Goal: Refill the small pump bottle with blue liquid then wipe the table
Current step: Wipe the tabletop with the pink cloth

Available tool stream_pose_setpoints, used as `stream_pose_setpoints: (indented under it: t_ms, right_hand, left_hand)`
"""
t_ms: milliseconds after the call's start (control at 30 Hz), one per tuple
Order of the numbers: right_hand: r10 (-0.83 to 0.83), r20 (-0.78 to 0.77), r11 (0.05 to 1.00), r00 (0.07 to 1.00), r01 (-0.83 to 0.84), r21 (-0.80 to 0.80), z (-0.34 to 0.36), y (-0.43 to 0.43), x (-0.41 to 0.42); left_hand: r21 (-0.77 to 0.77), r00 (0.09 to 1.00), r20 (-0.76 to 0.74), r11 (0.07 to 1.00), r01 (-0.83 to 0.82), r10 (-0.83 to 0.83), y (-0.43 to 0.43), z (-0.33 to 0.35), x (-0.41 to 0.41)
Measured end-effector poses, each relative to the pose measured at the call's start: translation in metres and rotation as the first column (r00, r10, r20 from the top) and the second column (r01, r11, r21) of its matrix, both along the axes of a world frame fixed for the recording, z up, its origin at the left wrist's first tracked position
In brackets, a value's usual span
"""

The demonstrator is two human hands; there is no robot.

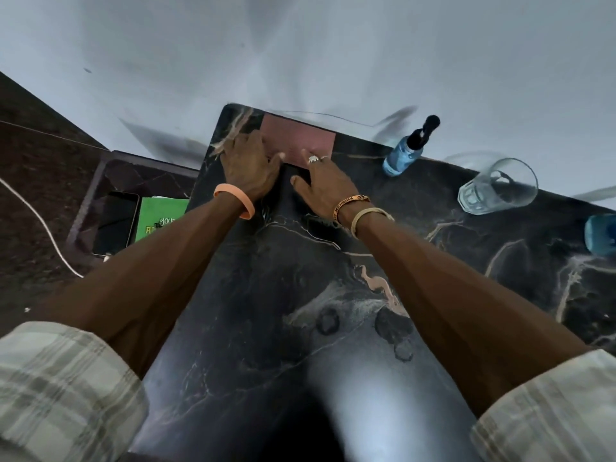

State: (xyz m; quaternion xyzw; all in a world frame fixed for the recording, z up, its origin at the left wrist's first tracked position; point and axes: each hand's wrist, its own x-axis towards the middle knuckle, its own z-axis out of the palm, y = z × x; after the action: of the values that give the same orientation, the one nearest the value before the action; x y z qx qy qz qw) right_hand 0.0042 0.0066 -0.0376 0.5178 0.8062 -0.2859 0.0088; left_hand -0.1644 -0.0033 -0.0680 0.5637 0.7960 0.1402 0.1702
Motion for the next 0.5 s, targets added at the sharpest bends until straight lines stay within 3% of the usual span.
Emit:
stream_pose_setpoints:
  t_ms: [100,233,400,500]
  right_hand:
    - [0.061,0.045,0.998,0.997,-0.062,0.022,-0.005,-0.001,0.001]
    - [0.096,0.071,0.995,0.993,-0.097,0.013,-0.007,0.002,0.005]
    - [0.019,0.005,0.999,1.0,-0.019,-0.047,0.004,0.003,0.014]
    - [-0.08,-0.107,0.996,0.991,0.084,0.035,0.015,-0.012,0.027]
  left_hand:
    - [0.006,0.997,0.041,0.998,-0.063,0.063,0.006,-0.003,0.002]
    - [-0.028,0.934,0.264,0.97,-0.24,0.239,0.019,0.002,0.004]
    - [0.056,0.953,0.264,0.985,-0.166,0.146,0.015,0.02,0.014]
    - [0.154,0.899,0.438,0.983,-0.104,0.027,-0.001,0.032,0.028]
